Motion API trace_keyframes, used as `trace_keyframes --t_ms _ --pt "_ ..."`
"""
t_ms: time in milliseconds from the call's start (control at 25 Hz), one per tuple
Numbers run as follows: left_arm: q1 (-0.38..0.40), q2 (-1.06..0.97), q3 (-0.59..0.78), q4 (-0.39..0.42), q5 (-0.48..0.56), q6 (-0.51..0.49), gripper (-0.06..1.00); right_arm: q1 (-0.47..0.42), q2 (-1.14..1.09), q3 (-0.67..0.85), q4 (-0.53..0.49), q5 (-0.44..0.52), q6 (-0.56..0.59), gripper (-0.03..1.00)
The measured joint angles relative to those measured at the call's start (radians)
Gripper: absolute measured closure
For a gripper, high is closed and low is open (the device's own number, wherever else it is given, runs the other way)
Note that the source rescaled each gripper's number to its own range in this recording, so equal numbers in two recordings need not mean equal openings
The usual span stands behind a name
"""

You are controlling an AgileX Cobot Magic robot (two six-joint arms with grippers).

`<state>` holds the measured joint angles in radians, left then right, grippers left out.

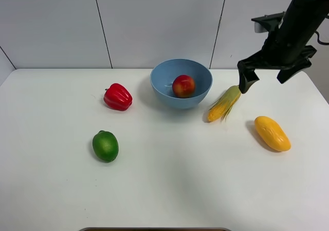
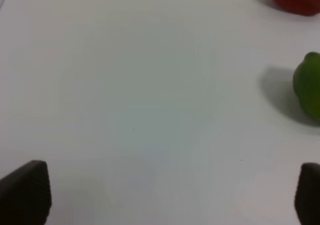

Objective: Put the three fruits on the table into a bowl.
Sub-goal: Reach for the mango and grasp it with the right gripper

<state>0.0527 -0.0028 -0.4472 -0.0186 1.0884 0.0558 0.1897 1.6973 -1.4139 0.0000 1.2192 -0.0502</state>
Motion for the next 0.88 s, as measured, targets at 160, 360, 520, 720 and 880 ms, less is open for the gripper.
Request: trace_keyframes --t_ms 160,360,520,720,880 --pt "0.000 0.000 0.000 0.000 0.000 0.000 -0.06 -0.051 0.000 0.058 0.007 0.001 -0.009 -0.03" --pt "0.000 0.000 0.000 0.000 0.000 0.000 -0.06 -0.103 0.000 0.068 0.007 -0.001 -0.032 -0.03" --pt "0.000 0.000 0.000 0.000 0.000 0.000 -0.06 -0.130 0.000 0.068 0.007 -0.001 -0.049 -0.03" --pt "0.000 0.000 0.000 0.000 0.000 0.000 -0.06 -0.169 0.000 0.068 0.007 -0.001 -0.075 -0.03" --pt "0.000 0.000 0.000 0.000 0.000 0.000 -0.06 -0.198 0.000 0.079 0.006 -0.006 -0.083 -0.03"
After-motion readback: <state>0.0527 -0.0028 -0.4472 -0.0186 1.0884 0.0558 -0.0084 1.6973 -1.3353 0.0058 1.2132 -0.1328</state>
